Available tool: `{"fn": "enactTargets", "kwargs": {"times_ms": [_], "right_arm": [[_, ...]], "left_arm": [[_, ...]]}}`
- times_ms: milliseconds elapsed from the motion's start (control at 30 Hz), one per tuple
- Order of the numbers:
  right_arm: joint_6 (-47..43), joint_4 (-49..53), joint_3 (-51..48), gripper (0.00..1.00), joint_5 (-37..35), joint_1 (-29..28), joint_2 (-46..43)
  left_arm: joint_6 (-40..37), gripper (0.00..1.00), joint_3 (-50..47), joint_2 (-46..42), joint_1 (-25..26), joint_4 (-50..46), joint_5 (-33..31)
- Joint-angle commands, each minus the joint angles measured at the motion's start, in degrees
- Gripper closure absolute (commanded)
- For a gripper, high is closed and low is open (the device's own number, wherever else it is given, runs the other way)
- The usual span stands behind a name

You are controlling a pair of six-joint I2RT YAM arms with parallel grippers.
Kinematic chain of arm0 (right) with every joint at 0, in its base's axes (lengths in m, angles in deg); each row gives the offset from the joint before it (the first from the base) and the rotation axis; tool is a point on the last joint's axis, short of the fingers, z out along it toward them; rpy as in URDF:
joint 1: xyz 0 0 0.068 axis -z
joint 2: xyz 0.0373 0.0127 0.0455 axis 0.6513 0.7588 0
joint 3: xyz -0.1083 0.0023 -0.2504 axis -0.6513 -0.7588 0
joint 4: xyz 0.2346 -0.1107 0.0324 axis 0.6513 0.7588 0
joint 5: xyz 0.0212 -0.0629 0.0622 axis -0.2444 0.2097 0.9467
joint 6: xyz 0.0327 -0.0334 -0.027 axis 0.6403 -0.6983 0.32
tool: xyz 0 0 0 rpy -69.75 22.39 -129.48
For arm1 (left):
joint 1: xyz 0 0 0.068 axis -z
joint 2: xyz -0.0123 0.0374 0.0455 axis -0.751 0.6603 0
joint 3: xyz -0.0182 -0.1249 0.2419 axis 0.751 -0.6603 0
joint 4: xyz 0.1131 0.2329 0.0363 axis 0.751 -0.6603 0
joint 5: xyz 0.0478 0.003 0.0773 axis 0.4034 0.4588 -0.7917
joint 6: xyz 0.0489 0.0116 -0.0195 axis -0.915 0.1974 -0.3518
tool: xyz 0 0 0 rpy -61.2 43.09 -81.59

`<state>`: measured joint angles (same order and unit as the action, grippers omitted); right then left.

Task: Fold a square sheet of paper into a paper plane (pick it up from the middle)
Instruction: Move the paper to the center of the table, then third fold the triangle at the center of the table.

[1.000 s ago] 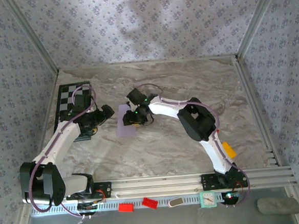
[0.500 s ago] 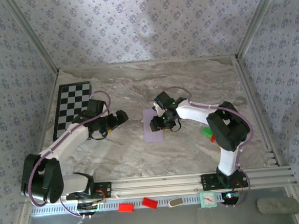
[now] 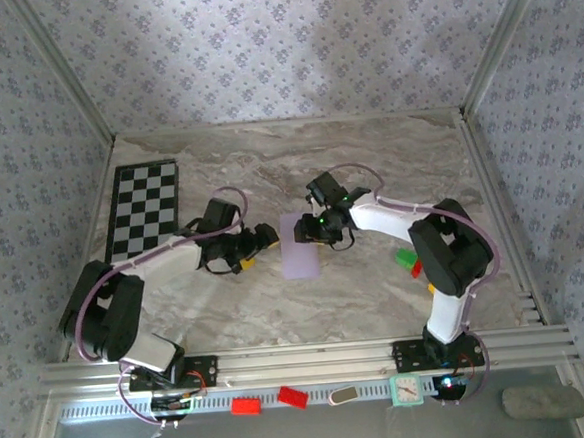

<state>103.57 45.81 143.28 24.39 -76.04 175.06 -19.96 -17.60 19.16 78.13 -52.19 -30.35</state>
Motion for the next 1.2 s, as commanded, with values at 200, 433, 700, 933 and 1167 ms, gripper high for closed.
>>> {"fn": "enactTargets", "kwargs": {"times_ms": [200,433,700,933,1167], "right_arm": [[2.5,-2.0,-1.4,0.59,5.2,0.0,4.9],[1.4,0.1,-2.8,0.59,3.8,0.2,6.4],[1.4,-0.1,-3.6,0.62,4.0,0.5,6.6],[1.4,-0.5,-4.0,0.62,3.8,0.3,6.6],[1.4,-1.4,-4.4,0.62,4.3,0.2,6.6]], "left_arm": [[1.2,0.31,-0.2,2.8,2.6,2.0,4.5],[1.3,0.46,-0.2,5.2,4.1,2.4,6.0],[2.9,0.59,0.6,6.9,6.2,0.3,3.9],[3.4,0.59,0.8,7.8,8.1,-0.8,2.9],[4.5,0.61,0.8,8.8,9.2,0.9,2.7]]}}
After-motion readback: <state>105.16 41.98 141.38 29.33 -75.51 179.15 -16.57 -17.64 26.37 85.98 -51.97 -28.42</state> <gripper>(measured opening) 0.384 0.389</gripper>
